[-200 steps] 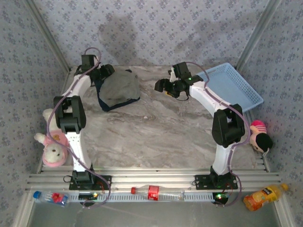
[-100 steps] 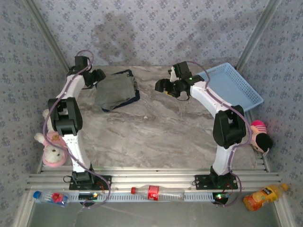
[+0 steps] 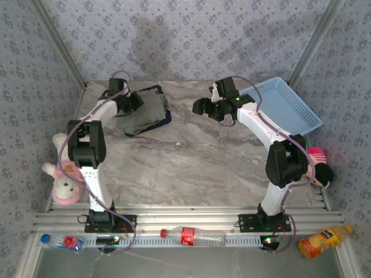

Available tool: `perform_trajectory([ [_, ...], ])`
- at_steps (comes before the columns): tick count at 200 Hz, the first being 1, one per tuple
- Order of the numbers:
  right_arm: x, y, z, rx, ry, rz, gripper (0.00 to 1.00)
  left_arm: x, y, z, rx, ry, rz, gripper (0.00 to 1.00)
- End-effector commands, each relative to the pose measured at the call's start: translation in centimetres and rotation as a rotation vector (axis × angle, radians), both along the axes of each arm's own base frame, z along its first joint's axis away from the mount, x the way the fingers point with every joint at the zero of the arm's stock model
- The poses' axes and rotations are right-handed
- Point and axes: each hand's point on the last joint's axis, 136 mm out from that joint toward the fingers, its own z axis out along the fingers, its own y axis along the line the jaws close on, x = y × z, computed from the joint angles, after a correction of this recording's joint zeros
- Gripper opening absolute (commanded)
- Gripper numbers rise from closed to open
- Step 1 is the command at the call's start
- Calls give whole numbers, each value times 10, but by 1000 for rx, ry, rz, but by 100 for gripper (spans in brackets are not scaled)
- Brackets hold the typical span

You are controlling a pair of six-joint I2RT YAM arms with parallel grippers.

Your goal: Fold and stack the mixed laundry pile

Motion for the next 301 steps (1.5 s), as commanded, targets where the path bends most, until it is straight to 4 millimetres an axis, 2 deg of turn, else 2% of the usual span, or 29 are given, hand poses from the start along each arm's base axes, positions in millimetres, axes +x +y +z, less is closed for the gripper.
perform_trajectory([
  [1, -6, -28, 12, -48, -39, -51, 75, 5, -1, -37, -31, 69, 17, 16],
  [10, -8, -39, 13, -65, -52, -76, 76, 7, -1, -47, -22, 96, 11, 21],
  [20, -11, -51, 14, -90, -61, -100, 78, 9, 1, -48, -7, 106, 4, 29],
  [30, -14, -66, 12, -124, -66, -131, 81, 12, 2, -41, 10, 101, -3, 40],
  [47, -21, -96, 2, -174, -50, -186, 89, 17, 8, -12, 68, 61, -15, 61],
  [57, -26, -114, -5, -225, -69, -186, 92, 17, 12, 11, 105, 26, -27, 75],
  [63, -29, -124, -10, -255, -84, -195, 93, 17, 14, 26, 126, 2, -36, 87],
  [67, -30, -132, -11, -280, -99, -206, 93, 15, 15, 36, 143, -12, -40, 90],
  [69, -31, -135, -13, -294, -106, -207, 93, 15, 16, 42, 150, -20, -42, 97],
  [71, -31, -139, -10, -303, -124, -210, 93, 14, 17, 46, 156, -27, -45, 99],
  [72, -30, -140, -8, -307, -134, -209, 93, 13, 17, 49, 160, -31, -47, 99],
  [77, -38, -149, -23, -348, -131, -206, 93, 10, 18, 61, 178, -50, -55, 99],
  [99, -50, -188, -37, -467, -214, -241, 95, -11, 30, 103, 257, -117, -73, 99],
  [125, -65, -230, -66, -566, -277, -271, 95, -46, 51, 121, 347, -167, -53, 100],
  [146, -70, -247, -83, -621, -383, -275, 95, -80, 70, 106, 444, -181, -24, 99],
  [167, -70, -249, -92, -650, -501, -276, 95, -116, 85, 78, 529, -173, -21, 100],
  [183, -68, -251, -92, -662, -580, -299, 95, -137, 93, 58, 596, -204, -22, 100],
  [211, -57, -261, -83, -680, -669, -357, 96, -162, 108, 38, 683, -298, 8, 100],
  [227, -45, -269, -82, -638, -667, -416, 97, -169, 115, 27, 721, -335, 21, 99],
  [244, -32, -260, -84, -564, -684, -397, 100, -169, 119, 20, 753, -399, 25, 100],
  [257, -26, -252, -104, -577, -671, -353, 100, -164, 122, 20, 756, -452, 48, 100],
  [261, -27, -250, -112, -579, -670, -346, 100, -163, 122, 19, 753, -460, 52, 100],
  [276, -30, -262, -111, -584, -650, -401, 100, -156, 125, 18, 739, -488, 75, 99],
  [301, -29, -260, -112, -578, -645, -390, 100, -144, 131, 15, 746, -527, 118, 100],
])
